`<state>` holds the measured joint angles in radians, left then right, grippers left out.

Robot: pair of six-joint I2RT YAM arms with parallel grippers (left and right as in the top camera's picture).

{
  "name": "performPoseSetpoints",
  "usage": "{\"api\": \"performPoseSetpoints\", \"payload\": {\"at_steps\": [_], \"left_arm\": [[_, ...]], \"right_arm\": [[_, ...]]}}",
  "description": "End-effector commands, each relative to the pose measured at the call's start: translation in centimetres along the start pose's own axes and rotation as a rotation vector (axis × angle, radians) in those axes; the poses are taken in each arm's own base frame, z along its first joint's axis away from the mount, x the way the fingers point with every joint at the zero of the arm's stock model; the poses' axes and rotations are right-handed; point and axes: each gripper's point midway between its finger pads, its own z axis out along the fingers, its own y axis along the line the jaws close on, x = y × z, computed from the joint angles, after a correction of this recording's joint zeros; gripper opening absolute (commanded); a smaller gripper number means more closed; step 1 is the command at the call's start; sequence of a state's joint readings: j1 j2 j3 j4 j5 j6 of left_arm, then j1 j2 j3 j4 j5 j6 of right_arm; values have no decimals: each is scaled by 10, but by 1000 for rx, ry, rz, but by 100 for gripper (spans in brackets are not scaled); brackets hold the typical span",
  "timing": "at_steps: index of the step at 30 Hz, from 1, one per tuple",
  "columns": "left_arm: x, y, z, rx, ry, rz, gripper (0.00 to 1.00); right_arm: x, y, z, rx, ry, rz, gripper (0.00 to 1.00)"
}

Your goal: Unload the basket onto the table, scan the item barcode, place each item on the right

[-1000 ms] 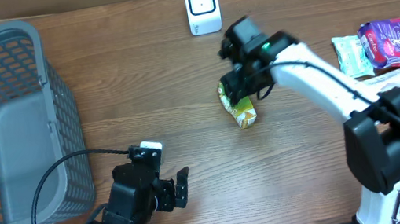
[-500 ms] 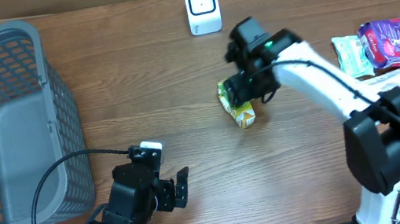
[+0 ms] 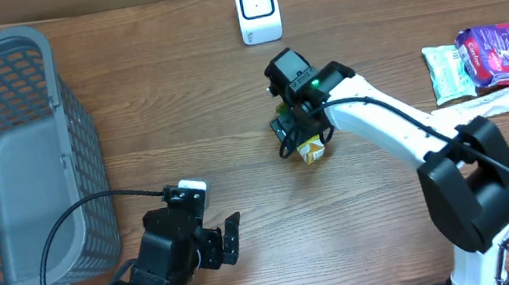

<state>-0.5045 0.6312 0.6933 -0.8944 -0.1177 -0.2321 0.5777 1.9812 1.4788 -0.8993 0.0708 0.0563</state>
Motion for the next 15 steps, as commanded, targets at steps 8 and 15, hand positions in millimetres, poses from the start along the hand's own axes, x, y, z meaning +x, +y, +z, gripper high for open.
{"api": "performPoseSetpoints", "payload": {"at_steps": [8,15], "left_arm": [[1,1,1,-8,2,22,100],[1,1,1,-8,2,22,99]], "right_arm": [[9,11,21,24,41,-33,80],[8,6,29,45,42,-9,65]]}}
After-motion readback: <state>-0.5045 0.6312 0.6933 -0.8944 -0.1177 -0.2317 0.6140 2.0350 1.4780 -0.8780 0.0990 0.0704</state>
